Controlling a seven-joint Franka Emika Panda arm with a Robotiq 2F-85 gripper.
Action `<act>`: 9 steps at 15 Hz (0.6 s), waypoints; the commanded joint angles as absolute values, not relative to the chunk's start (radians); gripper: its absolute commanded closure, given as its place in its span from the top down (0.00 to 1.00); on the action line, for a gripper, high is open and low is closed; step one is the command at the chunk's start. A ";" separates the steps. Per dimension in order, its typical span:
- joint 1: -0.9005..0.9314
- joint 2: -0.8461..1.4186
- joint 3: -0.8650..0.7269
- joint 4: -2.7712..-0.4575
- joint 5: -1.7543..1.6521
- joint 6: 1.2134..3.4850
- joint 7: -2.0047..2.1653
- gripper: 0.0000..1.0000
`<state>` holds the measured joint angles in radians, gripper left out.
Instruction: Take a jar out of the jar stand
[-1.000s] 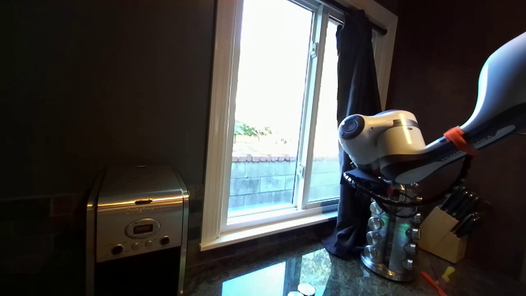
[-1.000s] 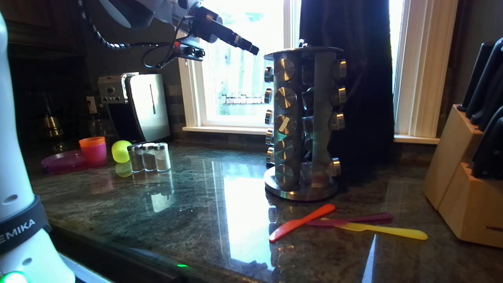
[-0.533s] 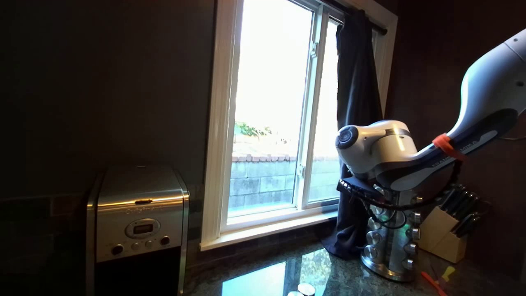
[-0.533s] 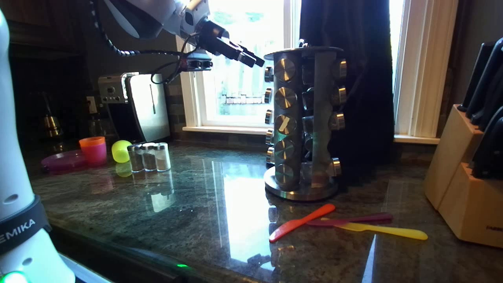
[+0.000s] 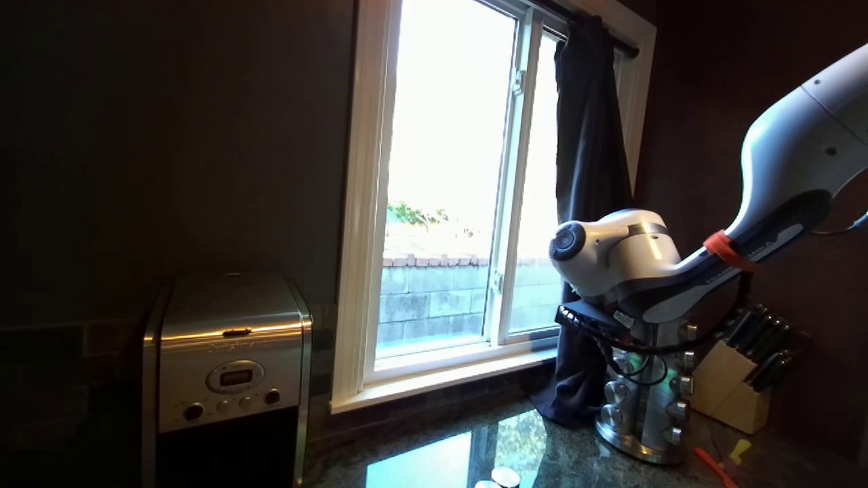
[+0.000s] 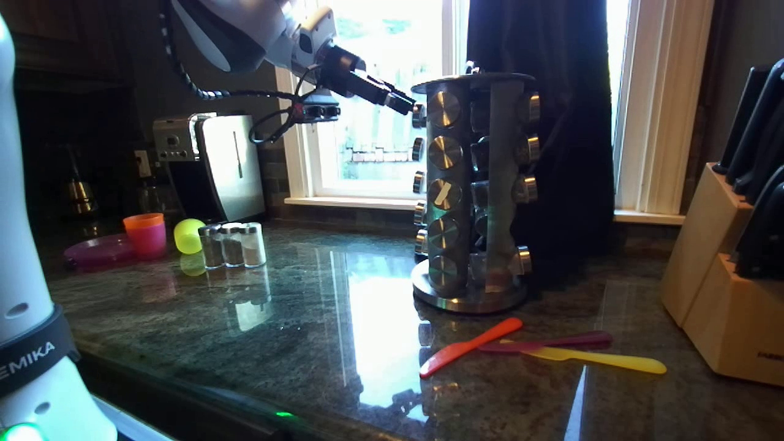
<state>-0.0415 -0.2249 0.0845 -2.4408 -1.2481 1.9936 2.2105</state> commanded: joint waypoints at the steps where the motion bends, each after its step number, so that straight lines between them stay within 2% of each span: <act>1: -0.019 -0.200 0.062 -2.429 -1.288 1.985 2.223 0.89; 3: -0.018 -0.193 0.057 -2.428 -1.289 1.985 2.215 0.85; 4: -0.017 -0.191 0.055 -2.429 -1.283 1.989 2.208 0.78; 6: -0.017 -0.187 0.053 -2.430 -1.283 1.984 2.201 0.73; 9: -0.017 -0.183 0.053 -2.430 -1.289 1.972 2.206 0.48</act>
<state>-0.0370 -0.1956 0.0689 -2.4338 -1.2665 1.9936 2.1979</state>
